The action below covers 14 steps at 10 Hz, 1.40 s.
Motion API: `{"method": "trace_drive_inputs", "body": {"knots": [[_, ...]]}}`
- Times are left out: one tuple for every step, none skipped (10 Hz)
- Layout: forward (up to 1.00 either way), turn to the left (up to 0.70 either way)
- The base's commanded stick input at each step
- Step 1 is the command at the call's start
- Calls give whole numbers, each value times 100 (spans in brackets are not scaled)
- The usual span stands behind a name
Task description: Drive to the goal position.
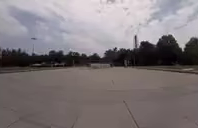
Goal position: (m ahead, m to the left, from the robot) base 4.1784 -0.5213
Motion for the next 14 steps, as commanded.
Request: {"method": "trace_drive_inputs", "body": {"knots": [[70,0],[70,0],[70,0],[70,0],[70,0],[70,0],[70,0],[70,0],[70,0],[70,0],[70,0],[70,0],[70,0],[70,0]]}}
